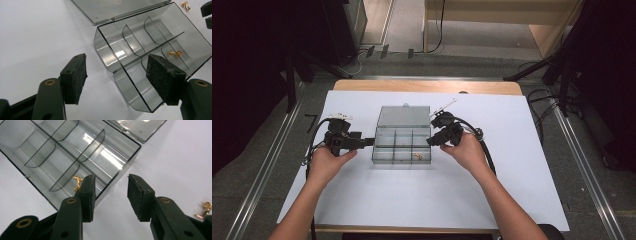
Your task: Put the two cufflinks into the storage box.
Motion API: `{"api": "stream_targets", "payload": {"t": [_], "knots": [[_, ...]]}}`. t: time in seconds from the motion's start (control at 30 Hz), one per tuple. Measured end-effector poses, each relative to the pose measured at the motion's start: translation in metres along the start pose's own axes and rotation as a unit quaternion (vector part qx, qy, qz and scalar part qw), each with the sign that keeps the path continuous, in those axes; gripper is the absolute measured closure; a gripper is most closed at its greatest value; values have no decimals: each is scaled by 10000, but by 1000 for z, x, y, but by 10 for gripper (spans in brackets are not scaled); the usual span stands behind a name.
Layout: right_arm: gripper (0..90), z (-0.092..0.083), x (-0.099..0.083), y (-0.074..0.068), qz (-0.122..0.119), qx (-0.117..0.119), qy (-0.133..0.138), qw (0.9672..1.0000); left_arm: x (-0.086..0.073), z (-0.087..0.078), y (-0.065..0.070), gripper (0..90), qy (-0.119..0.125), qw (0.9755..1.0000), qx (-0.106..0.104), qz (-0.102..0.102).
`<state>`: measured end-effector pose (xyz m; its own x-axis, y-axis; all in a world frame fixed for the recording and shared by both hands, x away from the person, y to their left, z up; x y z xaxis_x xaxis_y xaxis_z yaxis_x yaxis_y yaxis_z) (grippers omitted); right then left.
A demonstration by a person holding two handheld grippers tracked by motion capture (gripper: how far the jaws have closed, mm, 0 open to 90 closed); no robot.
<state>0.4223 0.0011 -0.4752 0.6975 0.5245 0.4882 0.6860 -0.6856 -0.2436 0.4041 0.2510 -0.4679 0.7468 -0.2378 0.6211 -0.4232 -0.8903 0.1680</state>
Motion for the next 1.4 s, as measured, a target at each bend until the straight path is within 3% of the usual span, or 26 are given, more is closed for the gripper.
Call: {"api": "stream_targets", "payload": {"t": [0.57, 1.07, 1.4], "knots": [[594, -13, -4, 32, 315, -146, 131, 9993, -1, 0, -1, 339, -10, 10000, 18, 3], [604, -14, -10, 60, 559, -299, 50, 9980, -1, 1, -1, 340, -18, 10000, 0, 1], [616, -13, -20, 84, 807, -695, -108, 9943, -1, 1, -1, 339, -30, 10000, 9, 3]]}}
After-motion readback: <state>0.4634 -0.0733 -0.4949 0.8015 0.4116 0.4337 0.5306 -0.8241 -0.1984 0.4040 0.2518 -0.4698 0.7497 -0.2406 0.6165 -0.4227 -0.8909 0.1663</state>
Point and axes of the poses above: each handheld gripper's, and its own axes: z roughly forward along the jaws, x roughly out of its top, y roughly to its right, the point moved 9 cm from there along z, roughly forward along the jaws, and after that the axes turned 6 degrees about x, right-handed, at the moved point
